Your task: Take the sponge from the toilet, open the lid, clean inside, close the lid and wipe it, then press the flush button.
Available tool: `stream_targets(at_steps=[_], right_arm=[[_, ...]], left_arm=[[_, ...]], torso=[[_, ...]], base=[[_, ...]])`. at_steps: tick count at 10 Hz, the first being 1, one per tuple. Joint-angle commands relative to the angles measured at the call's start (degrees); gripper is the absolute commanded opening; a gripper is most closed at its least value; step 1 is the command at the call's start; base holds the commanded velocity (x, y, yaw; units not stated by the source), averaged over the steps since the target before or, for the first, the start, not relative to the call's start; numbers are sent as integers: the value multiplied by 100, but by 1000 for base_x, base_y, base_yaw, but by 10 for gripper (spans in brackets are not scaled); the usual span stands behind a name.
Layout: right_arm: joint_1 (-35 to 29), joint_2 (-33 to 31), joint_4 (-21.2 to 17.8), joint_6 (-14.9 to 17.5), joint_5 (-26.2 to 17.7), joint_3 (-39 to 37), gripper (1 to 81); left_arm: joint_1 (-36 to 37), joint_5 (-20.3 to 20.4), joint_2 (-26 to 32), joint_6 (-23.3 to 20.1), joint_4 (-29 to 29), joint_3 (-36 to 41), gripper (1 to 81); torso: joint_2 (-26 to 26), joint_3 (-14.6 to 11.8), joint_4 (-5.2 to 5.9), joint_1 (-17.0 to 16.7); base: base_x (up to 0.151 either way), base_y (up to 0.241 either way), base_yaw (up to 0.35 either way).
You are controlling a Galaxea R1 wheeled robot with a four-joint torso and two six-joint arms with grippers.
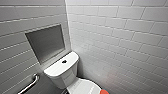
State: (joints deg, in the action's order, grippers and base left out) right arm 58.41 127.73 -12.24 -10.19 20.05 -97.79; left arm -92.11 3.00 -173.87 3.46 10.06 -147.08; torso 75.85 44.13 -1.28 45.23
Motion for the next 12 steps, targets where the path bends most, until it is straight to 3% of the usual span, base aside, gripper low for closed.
stream_targets(at_steps=[1,3,7,8,10,12], right_arm=[[-518,-254,20,-9,-168,121,811],[-640,-254,11,-9,-230,139,811],[-895,27,20,-9,-494,-2,811],[-948,123,20,-9,-494,-133,811],[-1089,246,29,-9,-661,-239,811],[-1229,264,29,-9,-669,-274,811]], left_arm=[[48,-379,81,14,-21,4,811],[48,-361,98,14,-13,-5,811],[40,-353,151,32,-39,-14,811],[48,-361,151,32,-30,-14,811],[48,-361,160,32,-30,-14,811],[48,-361,160,41,-30,-14,811]], torso=[[-5,-22,0,-2],[41,203,0,53],[68,254,0,66],[68,773,0,66],[70,884,0,66],[72,1235,0,66]], base=[[0,0,0],[0,0,0],[0,0,0],[0,0,0],[0,0,0],[0,0,0]])
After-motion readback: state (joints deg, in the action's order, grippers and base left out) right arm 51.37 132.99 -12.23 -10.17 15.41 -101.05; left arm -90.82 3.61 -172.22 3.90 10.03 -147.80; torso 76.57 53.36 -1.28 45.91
